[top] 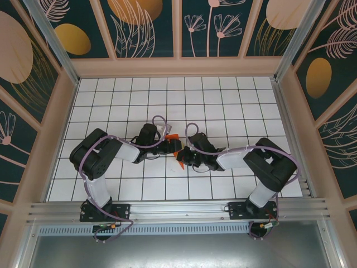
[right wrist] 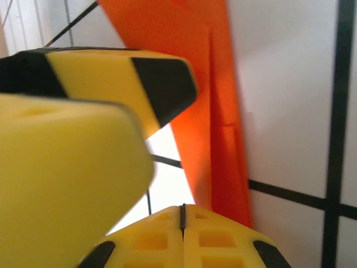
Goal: Fold a paper plane with a square sheet of paper (pick it up from the middle)
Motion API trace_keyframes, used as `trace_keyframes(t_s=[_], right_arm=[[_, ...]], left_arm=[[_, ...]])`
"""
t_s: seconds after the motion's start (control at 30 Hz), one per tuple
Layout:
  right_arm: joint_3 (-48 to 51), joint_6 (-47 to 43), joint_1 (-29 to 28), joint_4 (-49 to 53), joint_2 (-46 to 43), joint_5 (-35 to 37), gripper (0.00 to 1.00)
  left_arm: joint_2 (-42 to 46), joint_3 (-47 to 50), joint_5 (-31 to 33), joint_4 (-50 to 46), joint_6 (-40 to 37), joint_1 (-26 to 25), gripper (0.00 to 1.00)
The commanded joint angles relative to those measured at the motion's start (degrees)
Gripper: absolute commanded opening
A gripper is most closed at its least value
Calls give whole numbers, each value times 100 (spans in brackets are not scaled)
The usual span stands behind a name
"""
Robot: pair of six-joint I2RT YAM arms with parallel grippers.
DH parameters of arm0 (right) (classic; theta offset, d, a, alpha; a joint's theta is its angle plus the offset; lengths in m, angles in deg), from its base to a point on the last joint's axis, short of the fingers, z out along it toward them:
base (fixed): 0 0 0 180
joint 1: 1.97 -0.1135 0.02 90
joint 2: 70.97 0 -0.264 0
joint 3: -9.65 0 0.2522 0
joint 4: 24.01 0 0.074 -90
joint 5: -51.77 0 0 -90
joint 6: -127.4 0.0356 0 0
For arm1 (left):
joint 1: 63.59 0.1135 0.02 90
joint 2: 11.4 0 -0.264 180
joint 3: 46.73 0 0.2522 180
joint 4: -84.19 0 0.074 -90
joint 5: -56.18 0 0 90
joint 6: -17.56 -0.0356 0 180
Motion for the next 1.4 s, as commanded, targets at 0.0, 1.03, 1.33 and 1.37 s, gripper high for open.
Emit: trace_keyframes(t_s=[0.0, 1.03, 1.33, 1.37], right_arm=[[86, 174, 69, -276, 122, 241, 6], [641, -286, 141, 311, 601, -596, 2], [574, -606, 136, 473, 546, -766, 2], [574, -634, 141, 479, 527, -770, 2]], left_arm=[[-387, 109, 255, -777, -55, -23, 54], [1366, -63, 238, -1540, -525, -23, 63], [1186, 268, 187, -1245, -383, -17, 61], [1147, 267, 187, -1203, -363, -24, 61]])
